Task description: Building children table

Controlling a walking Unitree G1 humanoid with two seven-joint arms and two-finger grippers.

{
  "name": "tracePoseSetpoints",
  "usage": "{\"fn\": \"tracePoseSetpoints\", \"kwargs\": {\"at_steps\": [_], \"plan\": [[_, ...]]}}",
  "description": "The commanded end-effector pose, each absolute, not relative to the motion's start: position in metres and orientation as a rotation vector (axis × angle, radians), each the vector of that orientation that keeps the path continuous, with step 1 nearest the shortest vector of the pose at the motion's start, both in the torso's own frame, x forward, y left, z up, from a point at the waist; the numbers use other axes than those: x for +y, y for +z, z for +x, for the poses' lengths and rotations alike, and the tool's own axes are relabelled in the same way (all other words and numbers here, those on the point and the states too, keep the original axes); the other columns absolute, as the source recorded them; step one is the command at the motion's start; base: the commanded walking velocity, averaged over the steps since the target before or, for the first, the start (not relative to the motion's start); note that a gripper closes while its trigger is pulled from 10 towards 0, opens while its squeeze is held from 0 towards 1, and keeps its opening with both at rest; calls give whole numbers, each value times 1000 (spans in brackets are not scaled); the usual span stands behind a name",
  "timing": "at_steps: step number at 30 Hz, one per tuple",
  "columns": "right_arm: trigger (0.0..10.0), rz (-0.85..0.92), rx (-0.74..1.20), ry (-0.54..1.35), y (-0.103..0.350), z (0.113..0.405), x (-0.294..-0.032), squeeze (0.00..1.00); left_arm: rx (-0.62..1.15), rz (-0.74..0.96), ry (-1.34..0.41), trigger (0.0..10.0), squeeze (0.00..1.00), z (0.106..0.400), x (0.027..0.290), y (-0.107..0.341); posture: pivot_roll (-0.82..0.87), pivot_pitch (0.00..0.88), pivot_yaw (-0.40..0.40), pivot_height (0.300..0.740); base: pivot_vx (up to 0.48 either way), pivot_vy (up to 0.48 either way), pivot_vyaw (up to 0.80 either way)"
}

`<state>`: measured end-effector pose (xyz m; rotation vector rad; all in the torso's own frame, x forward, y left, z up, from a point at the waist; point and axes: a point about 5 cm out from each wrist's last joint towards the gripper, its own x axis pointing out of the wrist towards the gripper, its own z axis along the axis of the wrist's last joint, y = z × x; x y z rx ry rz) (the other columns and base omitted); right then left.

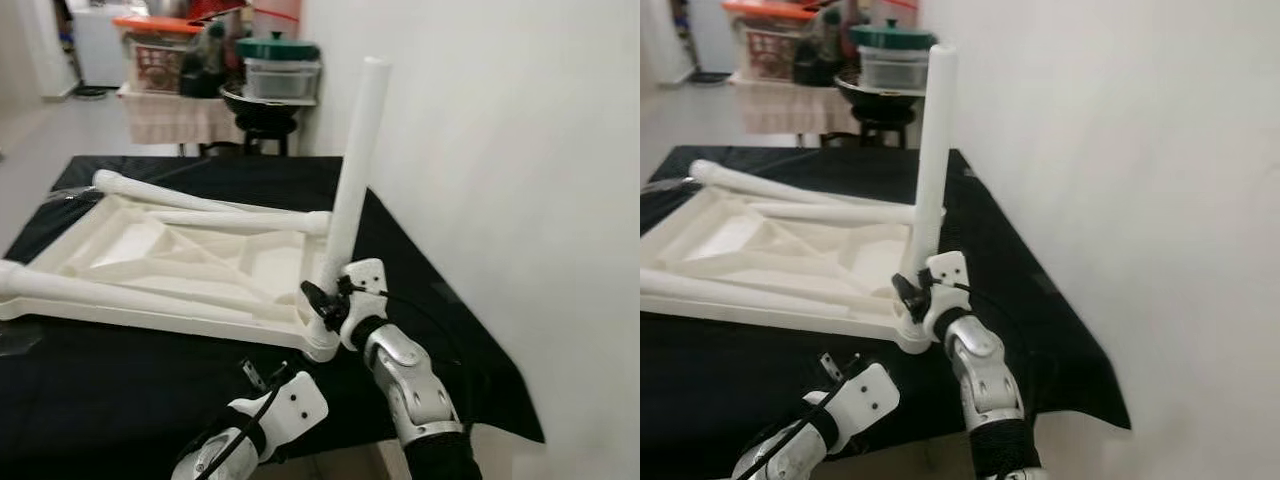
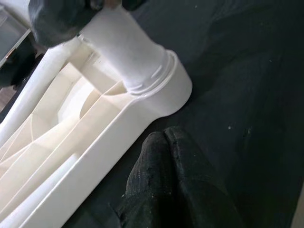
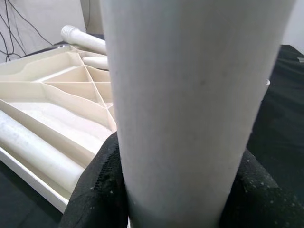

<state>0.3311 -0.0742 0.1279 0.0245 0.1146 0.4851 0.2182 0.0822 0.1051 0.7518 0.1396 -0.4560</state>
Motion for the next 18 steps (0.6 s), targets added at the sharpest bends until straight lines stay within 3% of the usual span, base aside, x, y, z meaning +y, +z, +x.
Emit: {"fn": "tracePoseSetpoints", "kwargs": {"at_steps": [1, 2, 3, 7, 9, 12, 16, 18], "plan": [[10000, 5, 214, 433, 111, 330, -81, 0, 154, 757, -458, 10000, 0, 218, 81, 103, 85, 0, -126, 740, 0, 0, 0], [10000, 5, 214, 433, 111, 330, -81, 0, 154, 757, -458, 10000, 0, 218, 81, 103, 85, 0, -126, 740, 0, 0, 0], [10000, 4, 200, 453, 117, 334, -82, 1000, 155, 756, -458, 10000, 0, 219, 81, 102, 80, 0, -122, 740, 0, 0, 0], [10000, 17, 146, 575, 137, 341, -82, 1000, 157, 757, -459, 10000, 0, 219, 81, 102, 77, 0, -121, 740, 0, 0, 0], [10000, 22, 102, 777, 149, 346, -82, 0, 159, 757, -459, 10000, 0, 221, 80, 101, 87, 0, -128, 740, 0, 0, 0], [10000, 29, 89, 887, 154, 347, -83, 0, 160, 756, -458, 10000, 0, 222, 80, 101, 87, 0, -128, 740, 0, 0, 0], [10000, -54, 105, 1274, 163, 343, -91, 0, 161, 757, -458, 10000, 0, 223, 79, 100, 98, 0, -127, 740, 0, 0, 0], [10000, -69, 125, 1312, 163, 343, -93, 0, 161, 756, -458, 10000, 0, 224, 79, 100, 98, 0, -127, 740, 0, 0, 0]]}}
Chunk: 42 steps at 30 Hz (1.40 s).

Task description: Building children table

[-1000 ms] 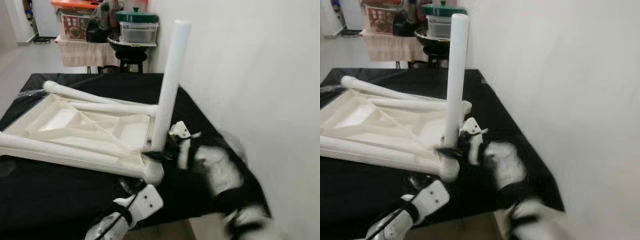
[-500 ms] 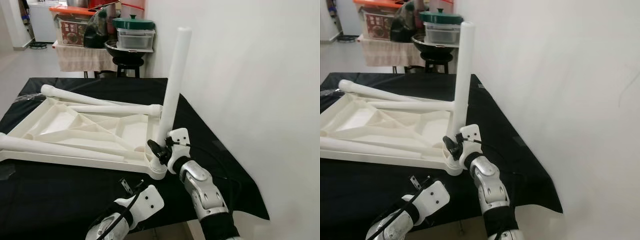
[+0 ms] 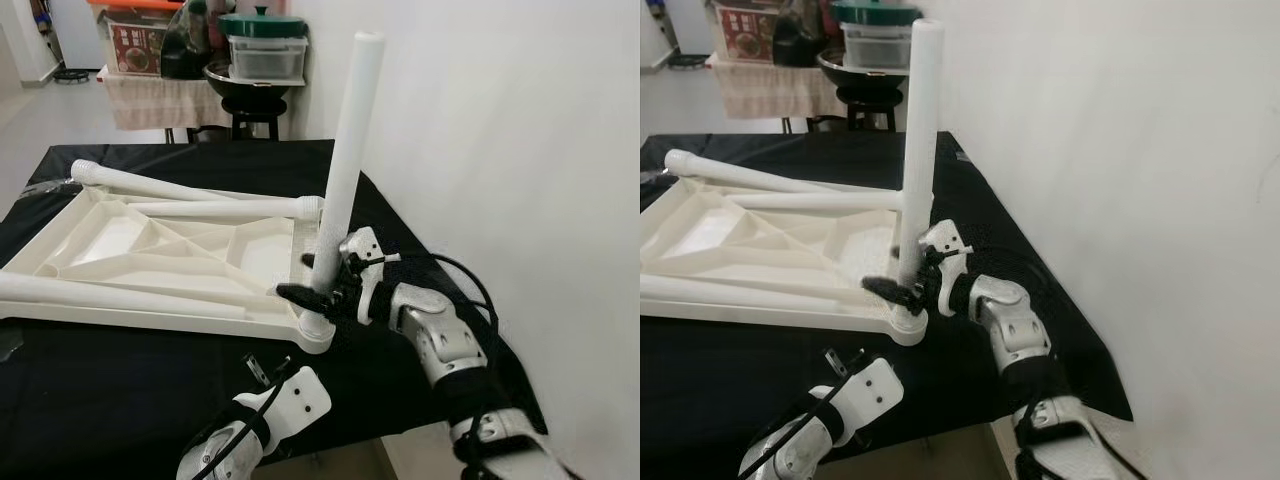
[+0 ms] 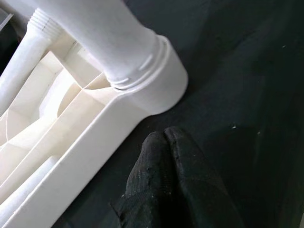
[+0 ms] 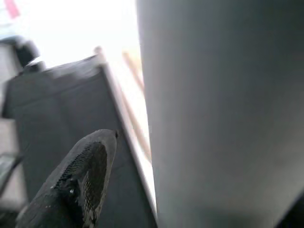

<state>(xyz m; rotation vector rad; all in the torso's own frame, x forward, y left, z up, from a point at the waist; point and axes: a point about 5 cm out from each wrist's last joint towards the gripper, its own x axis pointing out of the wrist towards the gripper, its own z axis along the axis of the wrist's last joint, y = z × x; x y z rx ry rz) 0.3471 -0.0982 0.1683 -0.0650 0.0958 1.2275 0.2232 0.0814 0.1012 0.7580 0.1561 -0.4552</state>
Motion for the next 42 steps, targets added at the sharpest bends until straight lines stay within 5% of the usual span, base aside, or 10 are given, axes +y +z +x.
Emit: {"fn": "tracePoseSetpoints", "kwargs": {"at_steps": [1, 3, 4, 6, 7, 20, 25, 26, 29, 42], "plan": [[10000, -69, 125, 1312, 163, 343, -93, 0, 161, 756, -458, 10000, 0, 224, 79, 100, 98, 0, -127, 740, 0, 0, 0], [10000, -64, 166, 1354, 164, 347, -96, 0, 162, 756, -458, 10000, 0, 223, 79, 100, 106, 0, -126, 740, 0, 0, 0], [5765, -59, 183, 1365, 165, 349, -98, 0, 162, 756, -458, 10000, 0, 223, 79, 100, 107, 0, -126, 740, 0, 0, 0], [5765, -53, 193, 1380, 165, 351, -99, 0, 162, 756, -458, 10000, 0, 223, 79, 100, 107, 0, -126, 740, 0, 0, 0], [0, -39, 196, 1386, 167, 353, -102, 0, 162, 756, -457, 10000, 0, 223, 79, 100, 109, 0, -125, 740, 0, 0, 0], [0, -22, 155, 1215, 158, 354, -131, 0, 157, 757, -457, 10000, 0, 219, 80, 102, 106, 0, -117, 740, 0, 0, 0], [0, 78, 137, 857, 150, 353, -122, 0, 153, 758, -457, 10000, 0, 215, 83, 104, 102, 0, -118, 740, 0, 0, 0], [0, 83, 173, 587, 129, 338, -110, 0, 150, 759, -457, 10000, 0, 213, 84, 106, 107, 0, -114, 740, 0, 0, 0], [0, 78, 230, 300, 109, 309, -102, 0, 148, 760, -456, 10000, 0, 212, 86, 107, 113, 0, -105, 740, 0, 0, 0], [0, -20, 133, 223, 145, 341, -103, 0, 154, 759, -455, 10000, 0, 215, 87, 106, 120, 0, -116, 740, 0, 0, 0]]}}
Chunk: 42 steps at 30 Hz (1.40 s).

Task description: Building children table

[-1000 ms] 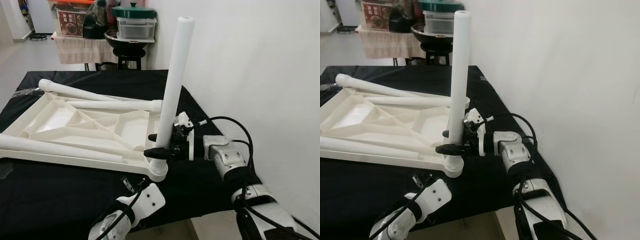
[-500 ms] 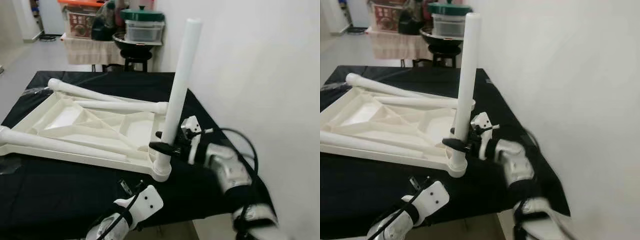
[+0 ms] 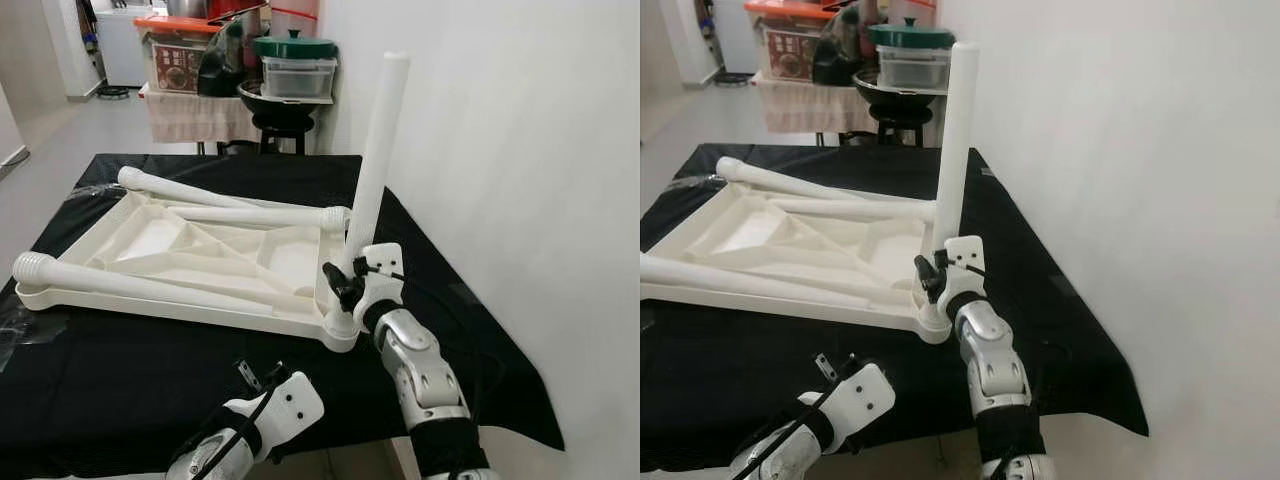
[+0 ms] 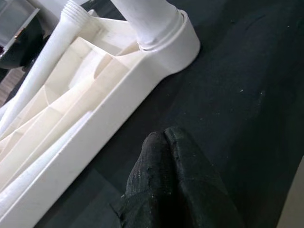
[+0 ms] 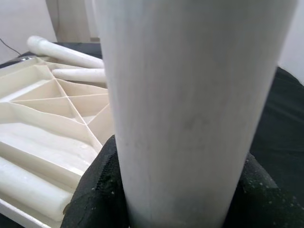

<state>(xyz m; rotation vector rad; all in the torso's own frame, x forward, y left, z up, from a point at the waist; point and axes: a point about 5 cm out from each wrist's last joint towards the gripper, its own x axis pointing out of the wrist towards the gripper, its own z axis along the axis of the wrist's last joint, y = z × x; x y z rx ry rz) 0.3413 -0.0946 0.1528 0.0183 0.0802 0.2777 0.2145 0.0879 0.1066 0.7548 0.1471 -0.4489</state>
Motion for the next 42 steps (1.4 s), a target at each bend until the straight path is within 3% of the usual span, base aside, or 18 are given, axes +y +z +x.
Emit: {"fn": "tracePoseSetpoints", "kwargs": {"at_steps": [1, 2, 6, 7, 8, 9, 12, 16, 18, 25, 26, 34, 41, 42], "plan": [[10000, 7, 135, 239, 147, 341, -100, 0, 153, 759, -456, 10000, 0, 215, 87, 107, 119, 0, -115, 740, 0, 0, 0], [10000, 32, 122, 282, 151, 342, -98, 1000, 153, 759, -456, 10000, 0, 215, 86, 107, 121, 0, -116, 740, 0, 0, 0], [10000, 81, 67, 418, 163, 347, -91, 1000, 152, 759, -458, 10000, 0, 215, 85, 107, 121, 0, -119, 740, 0, 0, 0], [10000, 104, 42, 503, 168, 351, -88, 918, 151, 759, -458, 10000, 0, 215, 85, 107, 122, 0, -122, 740, 0, 0, 0], [10000, 128, 23, 607, 172, 354, -85, 918, 151, 758, -458, 10000, 0, 216, 84, 107, 127, 0, -125, 740, 0, 0, 0], [10000, 119, -6, 712, 176, 356, -84, 0, 151, 758, -458, 10000, 0, 216, 84, 107, 131, 0, -127, 740, 0, 0, 0], [10000, 107, -20, 768, 178, 357, -84, 0, 151, 758, -458, 10000, 0, 216, 83, 107, 132, 0, -128, 740, 0, 0, 0], [10000, 3, 42, 1124, 180, 358, -87, 0, 153, 756, -458, 10000, 0, 217, 82, 106, 143, 0, -133, 740, 0, 0, 0], [10000, -14, 91, 1198, 179, 361, -90, 0, 153, 755, -459, 10000, 0, 218, 82, 106, 146, 0, -133, 740, 0, 0, 0], [10000, -22, 177, 1238, 173, 366, -97, 0, 154, 753, -459, 10000, 0, 219, 80, 105, 165, 0, -147, 740, 0, 0, 0], [0, -5, 226, 1205, 167, 370, -101, 0, 154, 752, -459, 10000, 0, 219, 78, 105, 169, 0, -150, 740, 0, 0, 0], [0, -7, 276, 1141, 155, 372, -107, 0, 153, 753, -459, 10000, 0, 218, 77, 105, 168, 0, -149, 740, 0, 0, 0], [0, -16, 287, 881, 153, 382, -115, 0, 152, 754, -459, 10000, 0, 217, 77, 106, 152, 0, -150, 740, 0, 0, 0], [0, 29, 297, 727, 148, 385, -118, 0, 151, 754, -459, 10000, 0, 216, 77, 106, 148, 0, -163, 740, 0, 0, 0]]}}
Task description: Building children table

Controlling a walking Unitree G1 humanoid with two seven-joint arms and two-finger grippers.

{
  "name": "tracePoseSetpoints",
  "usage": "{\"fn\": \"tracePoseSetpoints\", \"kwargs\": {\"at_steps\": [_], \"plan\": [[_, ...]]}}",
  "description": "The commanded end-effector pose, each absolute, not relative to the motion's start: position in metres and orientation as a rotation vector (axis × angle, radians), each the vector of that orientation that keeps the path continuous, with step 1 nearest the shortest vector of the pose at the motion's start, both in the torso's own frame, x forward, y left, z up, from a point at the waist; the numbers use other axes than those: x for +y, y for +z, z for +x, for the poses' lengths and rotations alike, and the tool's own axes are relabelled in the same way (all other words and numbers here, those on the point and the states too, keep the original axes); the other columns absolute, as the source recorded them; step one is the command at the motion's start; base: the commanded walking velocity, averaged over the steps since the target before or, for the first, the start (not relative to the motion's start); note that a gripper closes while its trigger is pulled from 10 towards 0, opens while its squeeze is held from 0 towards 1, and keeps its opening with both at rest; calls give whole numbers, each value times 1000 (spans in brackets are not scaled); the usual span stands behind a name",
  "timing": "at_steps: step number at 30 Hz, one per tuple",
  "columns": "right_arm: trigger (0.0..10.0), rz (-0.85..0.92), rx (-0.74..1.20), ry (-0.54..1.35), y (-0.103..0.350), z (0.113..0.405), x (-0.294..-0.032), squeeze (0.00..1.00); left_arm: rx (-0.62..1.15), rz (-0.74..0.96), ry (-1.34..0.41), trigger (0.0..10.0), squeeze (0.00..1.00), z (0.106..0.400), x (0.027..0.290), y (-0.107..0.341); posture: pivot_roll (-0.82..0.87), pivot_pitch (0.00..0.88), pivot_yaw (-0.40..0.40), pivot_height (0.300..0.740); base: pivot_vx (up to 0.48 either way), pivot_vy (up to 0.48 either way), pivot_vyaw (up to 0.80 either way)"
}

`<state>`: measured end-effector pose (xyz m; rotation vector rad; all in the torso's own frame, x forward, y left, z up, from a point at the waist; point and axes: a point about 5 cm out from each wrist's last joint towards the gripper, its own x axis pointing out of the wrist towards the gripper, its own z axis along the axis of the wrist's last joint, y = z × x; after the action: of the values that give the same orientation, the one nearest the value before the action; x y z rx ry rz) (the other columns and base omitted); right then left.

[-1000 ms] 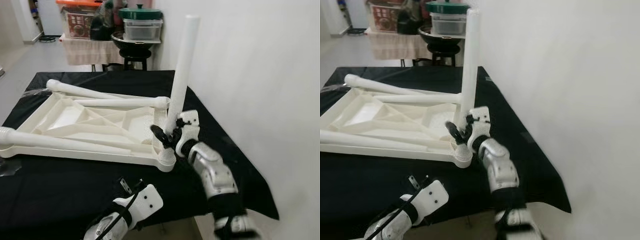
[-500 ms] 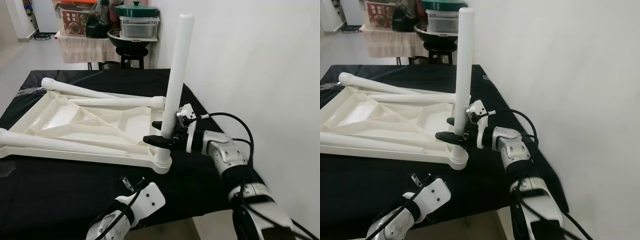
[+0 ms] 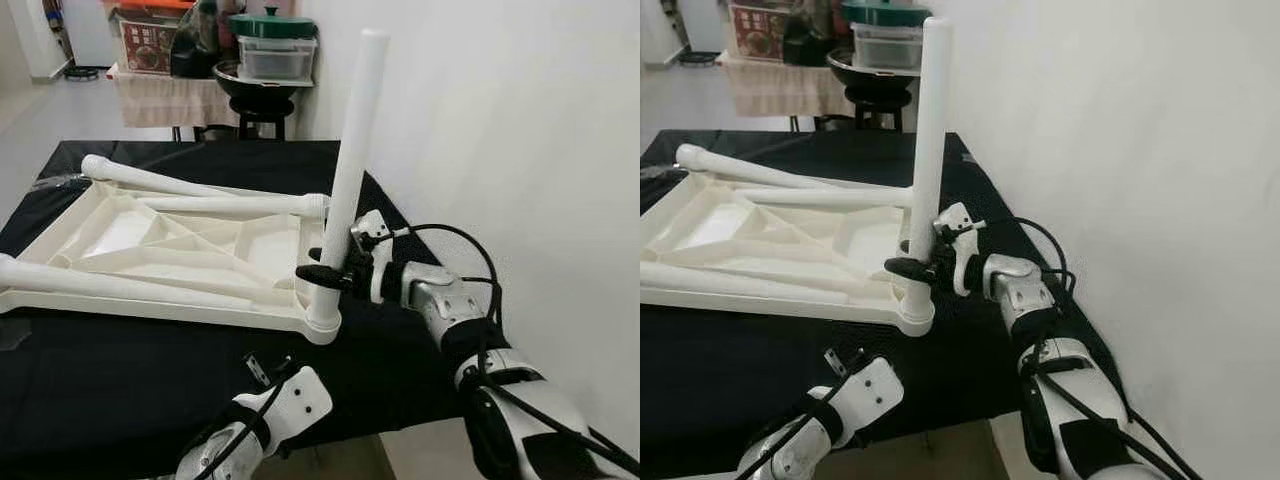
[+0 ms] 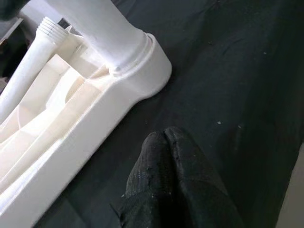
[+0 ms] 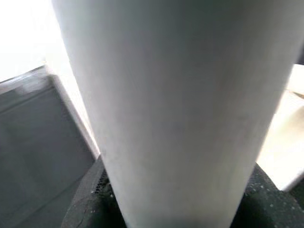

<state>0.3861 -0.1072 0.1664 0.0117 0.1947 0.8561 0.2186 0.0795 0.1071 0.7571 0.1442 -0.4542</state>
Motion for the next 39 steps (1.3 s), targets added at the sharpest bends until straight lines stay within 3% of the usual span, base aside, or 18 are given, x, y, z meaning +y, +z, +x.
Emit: {"fn": "tracePoseSetpoints", "kwargs": {"at_steps": [1, 2, 4, 7, 13, 14, 15, 16, 17, 18, 23, 24, 25, 26, 31, 39], "plan": [[0, 78, 276, 471, 134, 382, -121, 0, 151, 755, -459, 10000, 0, 215, 78, 106, 145, 0, -163, 740, 0, 0, 0], [0, 78, 276, 471, 134, 382, -121, 0, 151, 755, -459, 10000, 0, 215, 78, 106, 145, 0, -163, 740, 0, 0, 0], [0, 177, 260, 245, 98, 339, -98, 0, 148, 755, -459, 10000, 0, 213, 80, 108, 128, 0, -136, 740, 0, 0, 0], [0, 188, 259, 233, 89, 316, -80, 0, 149, 756, -460, 10000, 0, 213, 82, 108, 112, 0, -127, 740, 0, 0, 0], [0, 118, 211, 217, 103, 343, -87, 0, 153, 756, -461, 10000, 0, 214, 80, 106, 123, 0, -136, 740, 0, 0, 0], [3059, 106, 217, 237, 105, 346, -83, 0, 154, 757, -459, 10000, 0, 213, 81, 106, 137, 0, -147, 740, 0, 0, 0], [10000, 82, 231, 280, 106, 349, -78, 0, 154, 757, -458, 10000, 0, 213, 81, 106, 137, 0, -147, 740, 0, 0, 0], [10000, 91, 237, 323, 107, 350, -73, 235, 155, 757, -457, 10000, 0, 213, 81, 106, 142, 0, -144, 740, 0, 0, 0], [10000, 91, 237, 323, 107, 350, -73, 235, 155, 757, -457, 10000, 0, 213, 81, 106, 142, 0, -144, 740, 0, 0, 0], [10000, 82, 248, 379, 108, 351, -70, 1000, 156, 757, -457, 10000, 0, 213, 81, 105, 145, 0, -144, 740, 0, 0, 0], [10000, 81, 267, 552, 115, 354, -72, 1000, 156, 757, -458, 10000, 0, 214, 81, 105, 154, 0, -144, 740, 0, 0, 0], [10000, 29, 243, 661, 122, 358, -73, 502, 156, 757, -458, 10000, 0, 214, 81, 105, 155, 0, -146, 740, 0, 0, 0], [10000, 29, 243, 661, 122, 358, -73, 502, 156, 757, -458, 10000, 0, 214, 81, 105, 155, 0, -146, 740, 0, 0, 0], [10000, -12, 230, 758, 126, 361, -73, 0, 156, 757, -458, 10000, 0, 214, 81, 105, 155, 0, -146, 740, 0, 0, 0], [10000, -12, 228, 941, 138, 370, -80, 0, 156, 757, -458, 10000, 0, 214, 80, 105, 176, 0, -151, 740, 0, 0, 0], [10000, 1, 242, 1011, 144, 373, -78, 0, 154, 756, -457, 10000, 0, 210, 79, 106, 207, 0, -159, 740, 0, 0, 0]]}}
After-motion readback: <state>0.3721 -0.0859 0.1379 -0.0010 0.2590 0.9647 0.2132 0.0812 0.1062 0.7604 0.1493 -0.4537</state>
